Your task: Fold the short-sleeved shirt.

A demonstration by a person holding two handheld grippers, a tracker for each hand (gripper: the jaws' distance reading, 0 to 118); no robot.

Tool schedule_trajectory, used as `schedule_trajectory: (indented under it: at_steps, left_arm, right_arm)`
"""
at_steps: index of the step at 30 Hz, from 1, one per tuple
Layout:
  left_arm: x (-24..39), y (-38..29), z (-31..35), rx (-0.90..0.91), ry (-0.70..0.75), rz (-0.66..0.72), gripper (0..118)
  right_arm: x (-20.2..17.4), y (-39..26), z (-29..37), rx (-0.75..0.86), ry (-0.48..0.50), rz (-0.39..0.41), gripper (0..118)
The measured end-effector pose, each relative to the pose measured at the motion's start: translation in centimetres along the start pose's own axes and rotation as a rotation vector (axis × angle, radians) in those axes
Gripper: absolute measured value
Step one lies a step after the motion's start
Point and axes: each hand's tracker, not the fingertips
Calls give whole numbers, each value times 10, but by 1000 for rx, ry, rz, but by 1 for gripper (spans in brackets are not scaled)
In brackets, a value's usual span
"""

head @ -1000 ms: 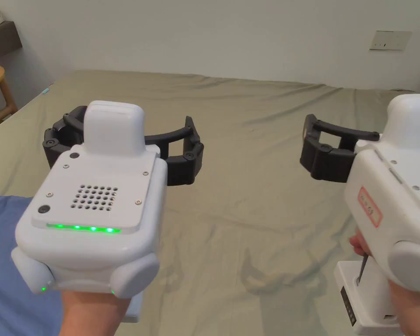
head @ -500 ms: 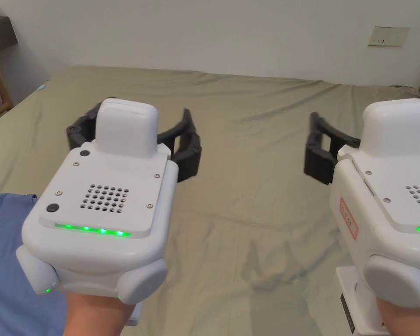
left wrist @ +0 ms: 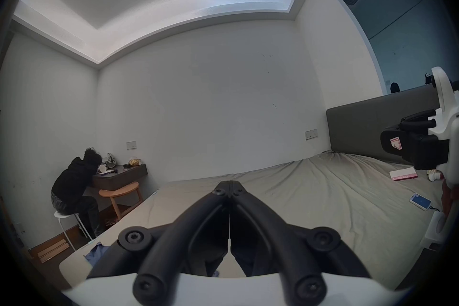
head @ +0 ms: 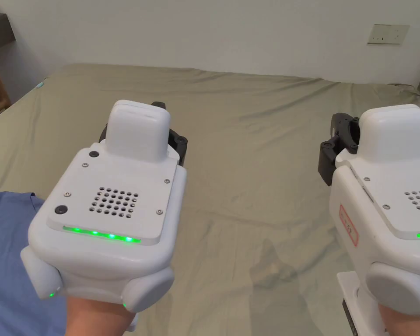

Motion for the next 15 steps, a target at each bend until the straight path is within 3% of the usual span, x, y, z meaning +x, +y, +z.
schedule_trajectory:
  at_steps: [8,15]
  left_arm:
    - [-33,2,14,-13,85,-11,0]
    - [-92,-5,44,-70,303,-64,0]
  right_arm:
    - [-27,12,-10,21,96,41,1]
    - [-84,14,-11,60,255,48,1]
